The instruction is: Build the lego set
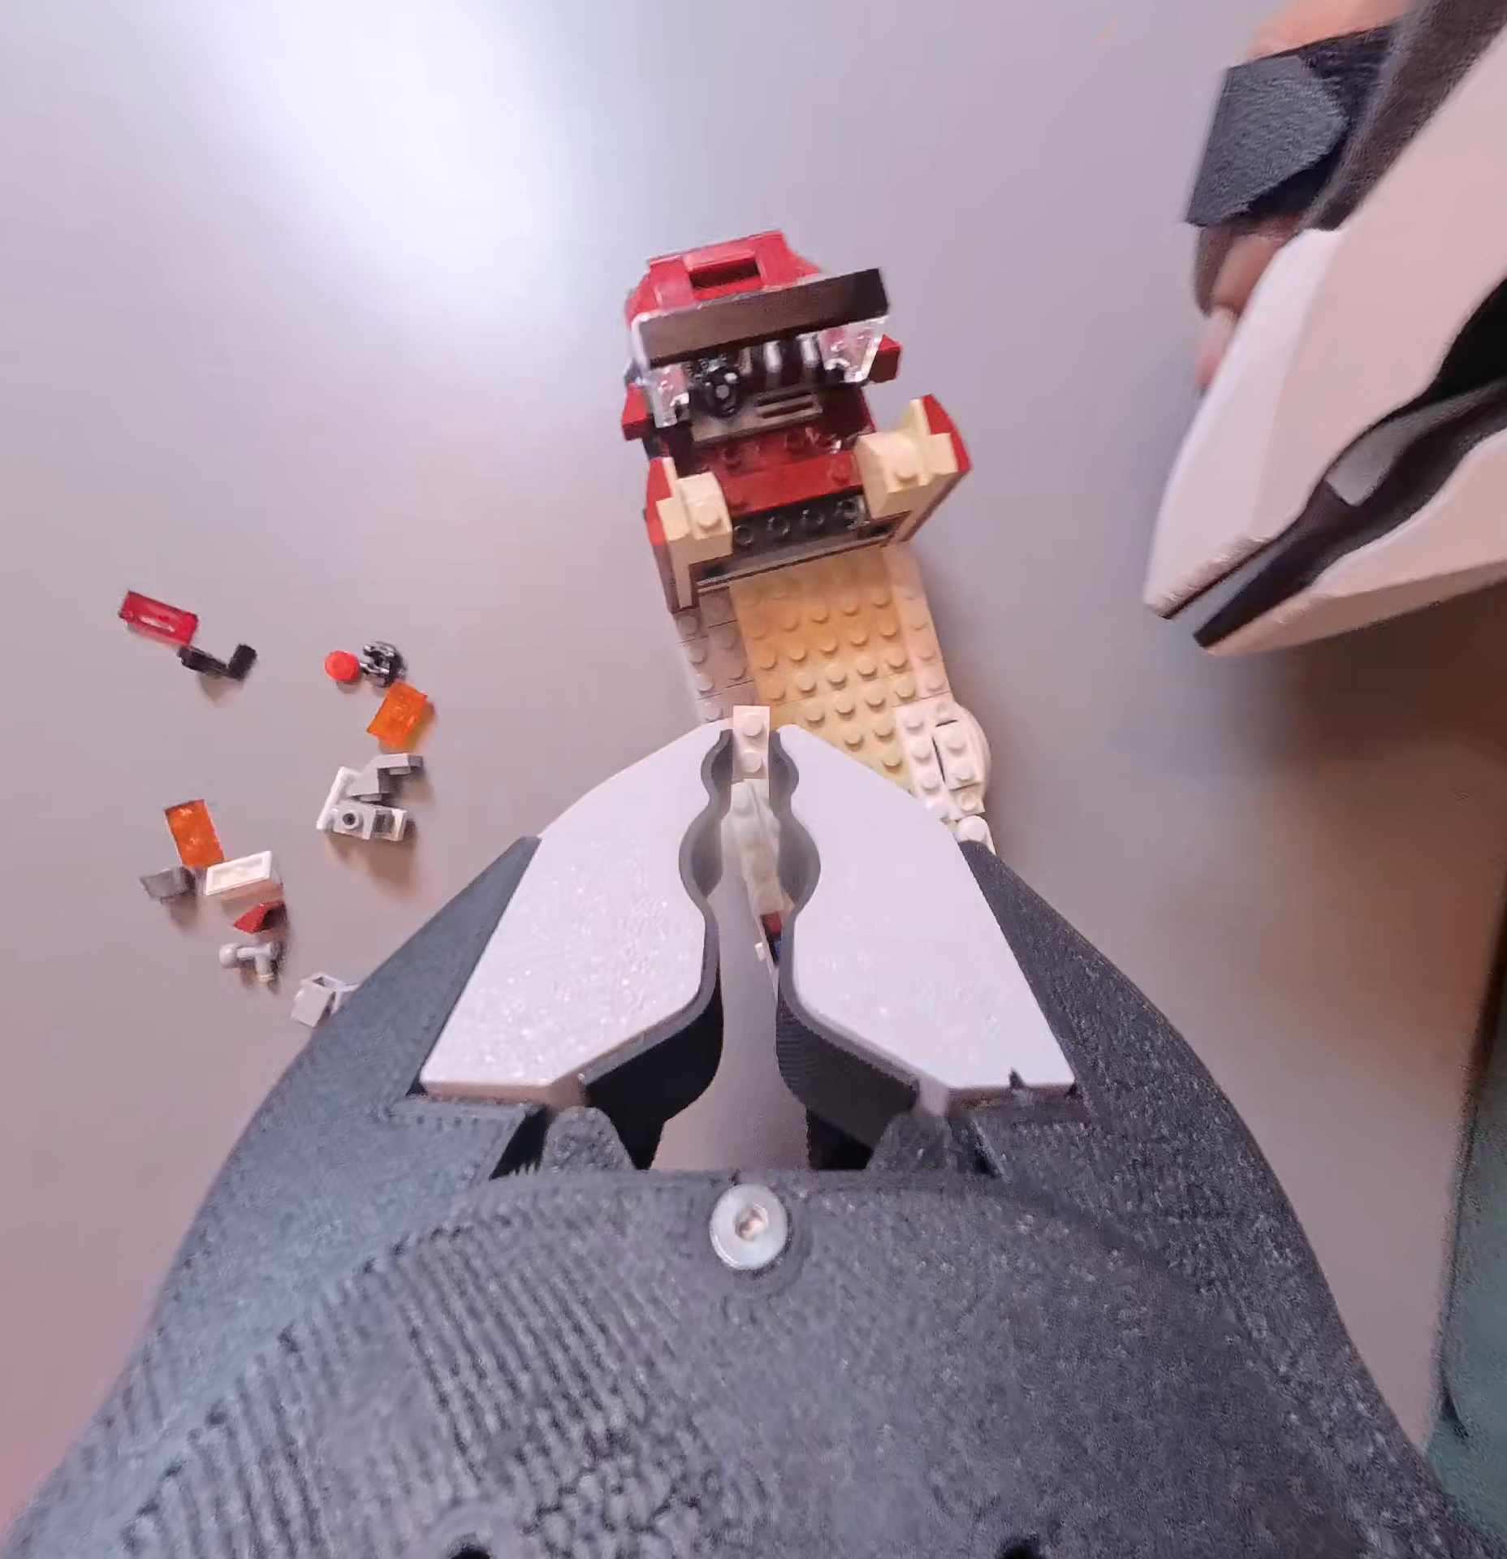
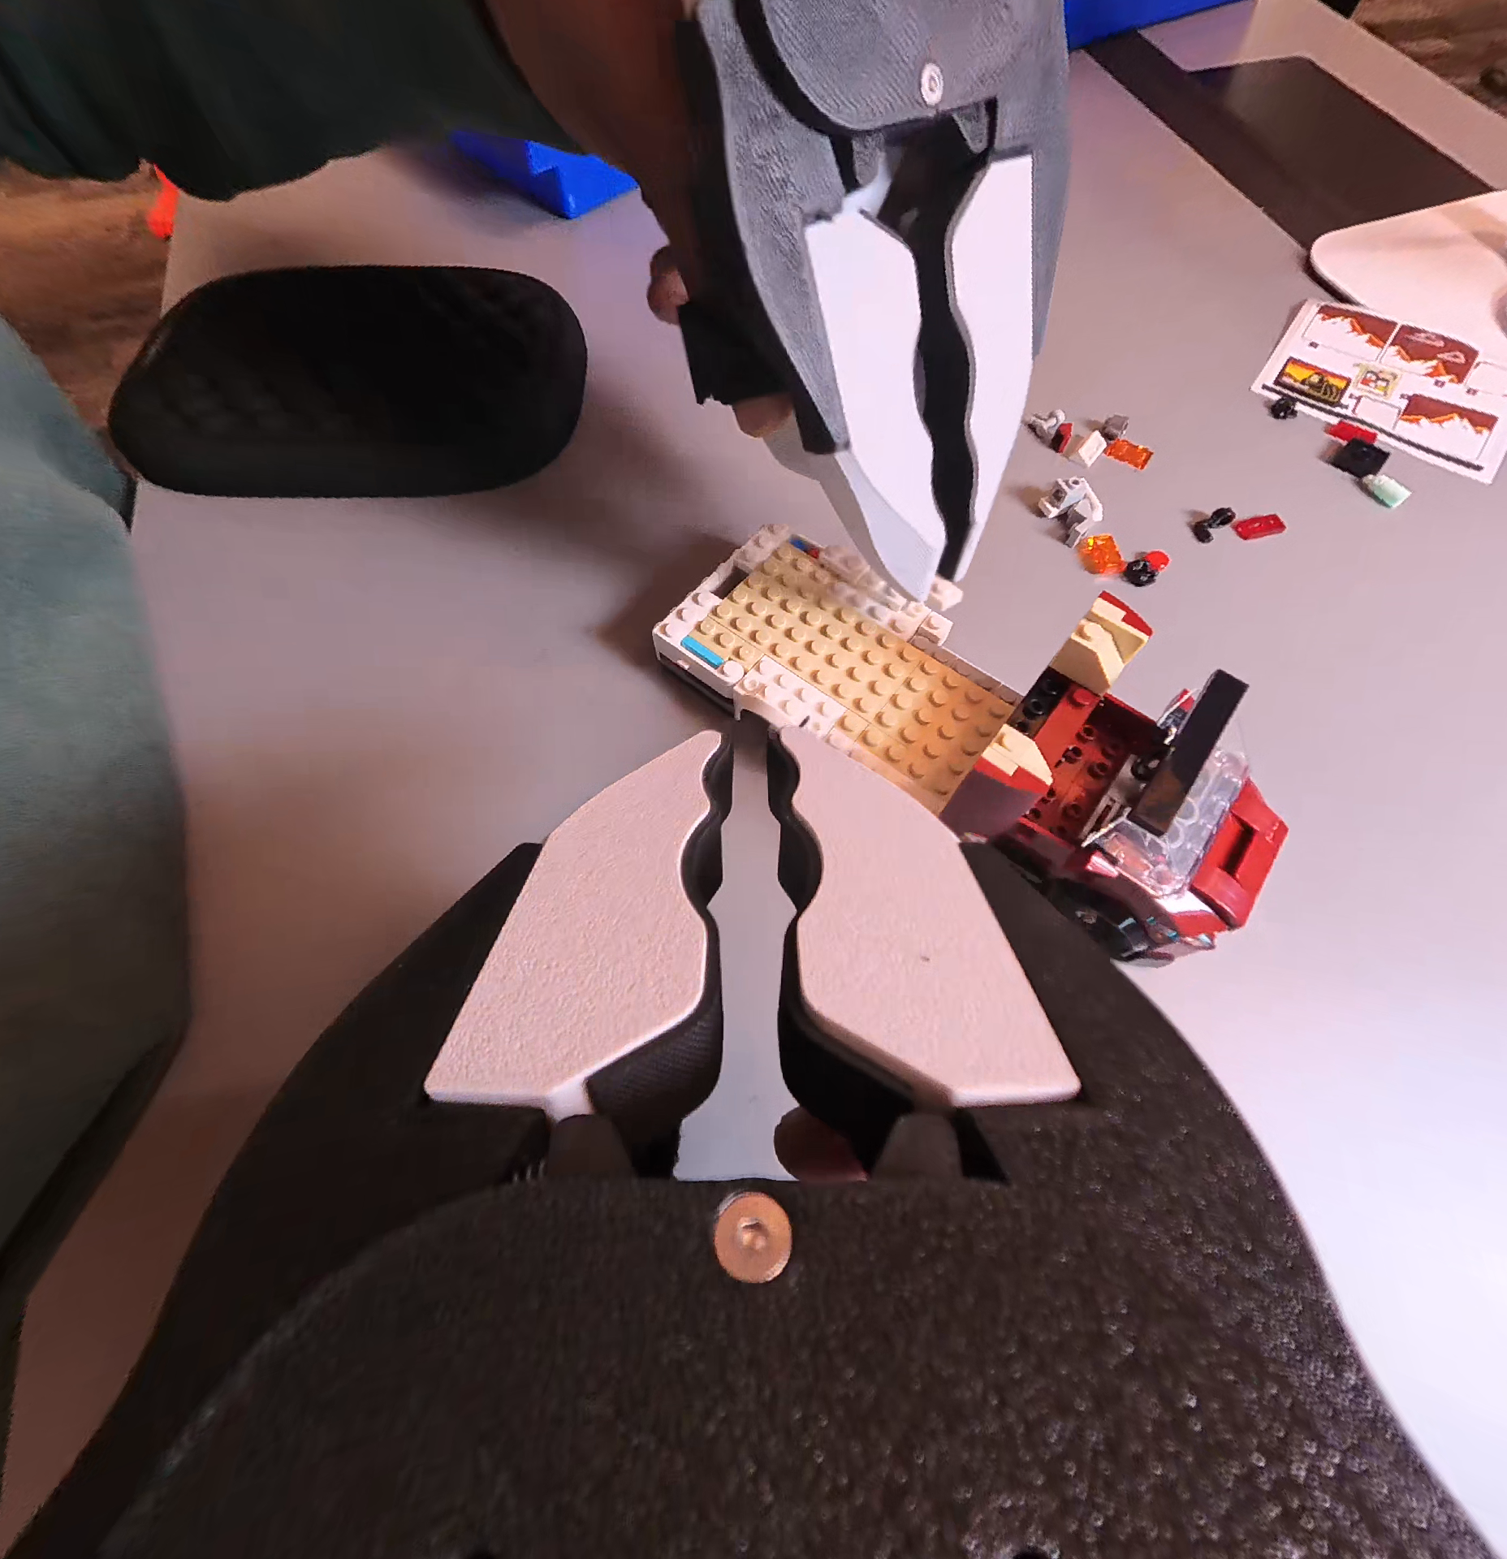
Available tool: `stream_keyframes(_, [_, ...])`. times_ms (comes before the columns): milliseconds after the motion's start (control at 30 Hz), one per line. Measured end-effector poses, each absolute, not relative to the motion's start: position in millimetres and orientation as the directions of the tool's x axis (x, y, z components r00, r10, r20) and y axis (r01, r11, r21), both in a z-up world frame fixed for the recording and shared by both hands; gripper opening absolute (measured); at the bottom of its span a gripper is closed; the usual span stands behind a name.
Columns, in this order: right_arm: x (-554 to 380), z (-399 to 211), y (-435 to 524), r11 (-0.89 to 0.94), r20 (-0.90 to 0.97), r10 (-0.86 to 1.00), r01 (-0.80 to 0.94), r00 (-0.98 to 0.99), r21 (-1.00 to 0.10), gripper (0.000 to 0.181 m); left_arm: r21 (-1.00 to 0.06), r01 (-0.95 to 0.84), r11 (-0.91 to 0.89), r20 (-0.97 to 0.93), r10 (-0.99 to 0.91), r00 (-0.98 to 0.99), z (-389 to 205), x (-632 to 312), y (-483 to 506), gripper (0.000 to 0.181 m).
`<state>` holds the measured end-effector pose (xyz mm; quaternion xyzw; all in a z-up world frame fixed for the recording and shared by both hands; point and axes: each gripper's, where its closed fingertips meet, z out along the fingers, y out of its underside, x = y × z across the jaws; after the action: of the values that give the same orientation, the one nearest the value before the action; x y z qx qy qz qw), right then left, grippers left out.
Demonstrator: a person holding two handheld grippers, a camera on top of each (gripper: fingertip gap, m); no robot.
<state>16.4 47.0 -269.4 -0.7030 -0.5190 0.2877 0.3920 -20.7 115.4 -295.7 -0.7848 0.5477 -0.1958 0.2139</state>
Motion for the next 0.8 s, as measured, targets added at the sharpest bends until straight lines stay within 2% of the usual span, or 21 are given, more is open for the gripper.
stream_keyframes(333, [21, -267, 43, -0.216, -0.074, 0.951, 0.47, 0.302, -0.856, 0.007, -0.455, -0.783, -0.424, 0.133, -0.902, 0.412, -309, -23, 120, 0.008])
stream_keyframes(800, [23, -266, 40, -0.207, -0.062, 0.951, 0.472, 0.304, -0.857, 0.007, -0.445, -0.793, -0.415, 0.115, -0.905, 0.41, -311, -24, 119, 0.008])
